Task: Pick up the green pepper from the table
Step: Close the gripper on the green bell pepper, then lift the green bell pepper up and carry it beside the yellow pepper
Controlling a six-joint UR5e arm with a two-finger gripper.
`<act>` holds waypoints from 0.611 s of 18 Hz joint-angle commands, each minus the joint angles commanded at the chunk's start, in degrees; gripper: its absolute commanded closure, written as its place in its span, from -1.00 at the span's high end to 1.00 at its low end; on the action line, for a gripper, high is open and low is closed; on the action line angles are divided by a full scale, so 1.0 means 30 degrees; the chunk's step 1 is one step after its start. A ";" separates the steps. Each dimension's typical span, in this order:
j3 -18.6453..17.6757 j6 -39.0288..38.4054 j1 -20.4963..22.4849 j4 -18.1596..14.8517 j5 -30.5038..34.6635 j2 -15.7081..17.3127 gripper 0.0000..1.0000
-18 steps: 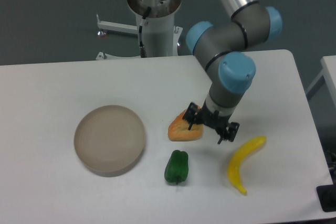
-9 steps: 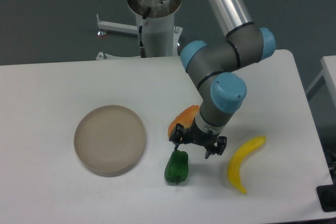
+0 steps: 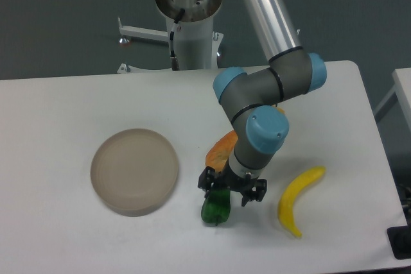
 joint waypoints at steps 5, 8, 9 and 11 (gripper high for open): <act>0.0000 0.0088 -0.0262 0.0174 0.0117 -0.0467 0.76; 0.0000 0.0117 -0.0264 0.0205 0.0205 -0.0441 0.06; 0.0058 0.0117 -0.0235 0.0234 0.0234 -0.0324 -0.20; 0.0146 0.0175 -0.0147 0.0234 0.0205 0.0084 -0.55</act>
